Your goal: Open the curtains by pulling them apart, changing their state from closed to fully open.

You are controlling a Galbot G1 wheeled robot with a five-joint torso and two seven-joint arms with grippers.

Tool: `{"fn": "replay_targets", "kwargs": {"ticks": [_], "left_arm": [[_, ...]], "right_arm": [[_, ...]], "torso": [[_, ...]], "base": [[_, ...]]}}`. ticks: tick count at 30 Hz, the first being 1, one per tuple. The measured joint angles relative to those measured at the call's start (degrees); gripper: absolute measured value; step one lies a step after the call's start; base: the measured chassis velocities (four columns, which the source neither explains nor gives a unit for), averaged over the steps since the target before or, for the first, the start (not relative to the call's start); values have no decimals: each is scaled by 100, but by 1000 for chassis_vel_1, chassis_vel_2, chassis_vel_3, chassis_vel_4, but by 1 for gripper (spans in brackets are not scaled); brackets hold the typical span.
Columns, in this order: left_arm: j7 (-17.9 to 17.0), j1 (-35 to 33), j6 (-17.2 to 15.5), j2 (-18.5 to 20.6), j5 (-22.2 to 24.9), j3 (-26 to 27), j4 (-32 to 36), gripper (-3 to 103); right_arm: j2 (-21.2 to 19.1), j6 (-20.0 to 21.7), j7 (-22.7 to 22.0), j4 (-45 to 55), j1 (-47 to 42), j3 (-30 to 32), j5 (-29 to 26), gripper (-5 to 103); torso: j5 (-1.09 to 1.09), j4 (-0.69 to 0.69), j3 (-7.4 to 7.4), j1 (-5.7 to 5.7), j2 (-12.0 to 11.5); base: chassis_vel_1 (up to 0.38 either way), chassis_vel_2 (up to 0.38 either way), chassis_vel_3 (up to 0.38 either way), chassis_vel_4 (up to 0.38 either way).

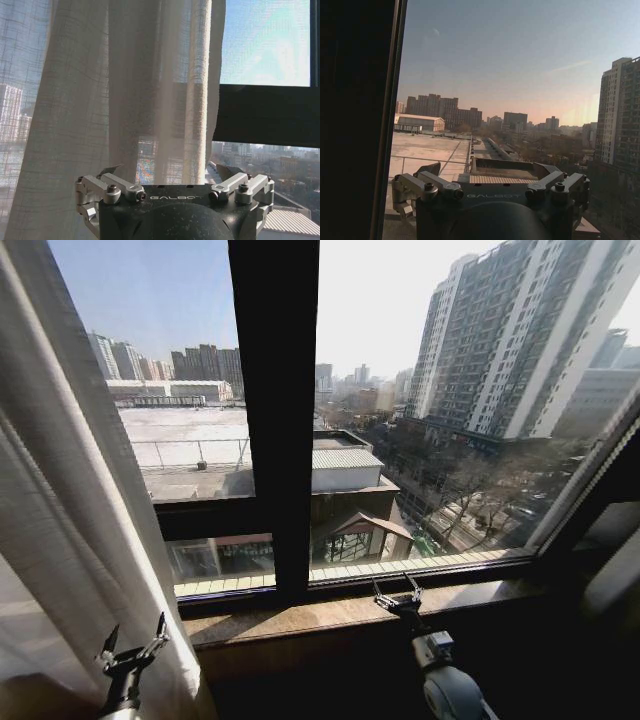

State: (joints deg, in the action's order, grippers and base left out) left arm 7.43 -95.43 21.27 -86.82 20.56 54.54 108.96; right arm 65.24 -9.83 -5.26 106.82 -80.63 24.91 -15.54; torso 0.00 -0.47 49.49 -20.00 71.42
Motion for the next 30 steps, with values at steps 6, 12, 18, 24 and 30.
{"fn": "replay_targets", "kwargs": {"ticks": [6, 12, 18, 24, 30], "left_arm": [[0, 0, 0, 0, 0, 0, 0, 100], [0, 0, 0, 0, 0, 0, 0, 100], [0, 0, 0, 0, 0, 0, 0, 100], [0, 0, 0, 0, 0, 0, 0, 100], [0, 0, 0, 0, 0, 0, 0, 100]], "right_arm": [[0, 0, 0, 0, 0, 0, 0, 100], [0, 0, 0, 0, 0, 0, 0, 100], [0, 0, 0, 0, 0, 0, 0, 100], [0, 0, 0, 0, 0, 0, 0, 100], [0, 0, 0, 0, 0, 0, 0, 100]], "torso": [[0, 0, 0, 0, 0], [0, 0, 0, 0, 0], [0, 0, 0, 0, 0], [0, 0, 0, 0, 0], [0, 0, 0, 0, 0]], "base": [[0, 0, 0, 0], [0, 0, 0, 0], [0, 0, 0, 0], [0, 0, 0, 0], [0, 0, 0, 0]]}}
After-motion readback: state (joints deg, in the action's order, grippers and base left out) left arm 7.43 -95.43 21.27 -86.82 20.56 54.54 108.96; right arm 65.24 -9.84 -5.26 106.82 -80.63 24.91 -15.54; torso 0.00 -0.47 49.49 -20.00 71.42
